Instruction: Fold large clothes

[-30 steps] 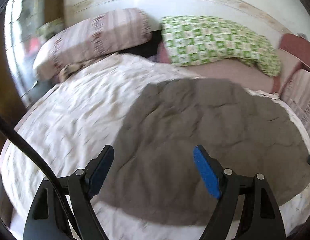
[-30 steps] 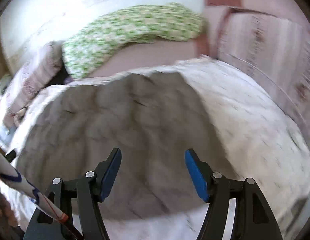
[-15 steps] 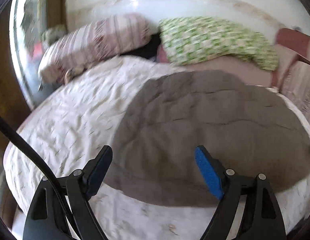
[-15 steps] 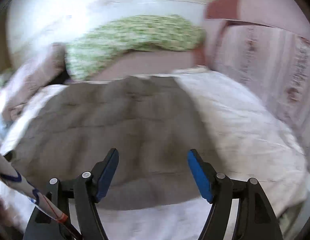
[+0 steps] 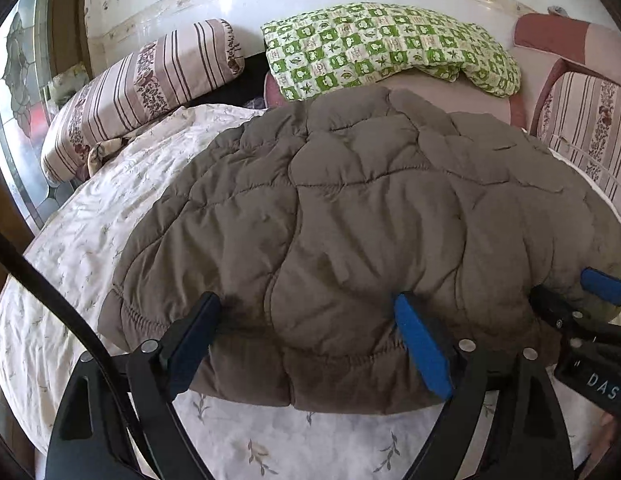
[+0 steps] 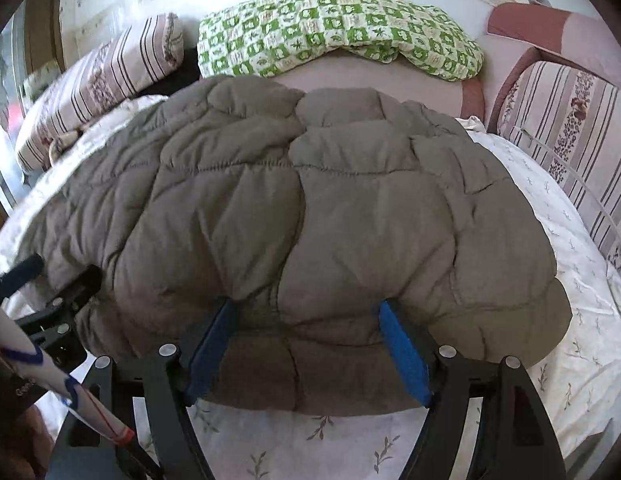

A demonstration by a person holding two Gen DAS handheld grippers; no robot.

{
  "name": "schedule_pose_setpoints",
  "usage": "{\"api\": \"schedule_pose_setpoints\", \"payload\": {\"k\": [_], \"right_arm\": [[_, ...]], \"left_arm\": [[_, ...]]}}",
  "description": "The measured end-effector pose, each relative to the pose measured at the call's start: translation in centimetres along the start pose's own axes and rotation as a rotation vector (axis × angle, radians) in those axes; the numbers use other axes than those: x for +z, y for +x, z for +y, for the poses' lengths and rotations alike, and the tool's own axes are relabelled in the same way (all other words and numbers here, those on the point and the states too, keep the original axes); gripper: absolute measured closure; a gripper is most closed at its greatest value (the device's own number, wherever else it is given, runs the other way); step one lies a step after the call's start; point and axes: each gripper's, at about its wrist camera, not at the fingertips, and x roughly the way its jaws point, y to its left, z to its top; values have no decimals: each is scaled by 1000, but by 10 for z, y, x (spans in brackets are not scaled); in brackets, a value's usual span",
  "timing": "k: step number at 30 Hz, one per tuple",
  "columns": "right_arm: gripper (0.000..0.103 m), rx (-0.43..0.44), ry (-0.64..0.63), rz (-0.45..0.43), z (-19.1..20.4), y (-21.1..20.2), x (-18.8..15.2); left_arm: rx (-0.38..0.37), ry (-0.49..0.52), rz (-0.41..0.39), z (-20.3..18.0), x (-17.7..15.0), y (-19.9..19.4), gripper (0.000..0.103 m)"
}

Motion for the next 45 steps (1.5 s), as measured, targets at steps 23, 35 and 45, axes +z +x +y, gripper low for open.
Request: {"api": "schedule_pose_setpoints", "payload": {"k": [23,35,45], "right_arm": [[21,-51,110,-94,-37,-40,4],[11,-105,156,17,-62,-4,-4],[11,-19,129,-98,-42,-53,-9]], "left_arm": [[43,-105,-35,40,4,-28,11],[62,-139,31,53,1,-3,9],[71,-209,-25,79,-1,-50,10]]}}
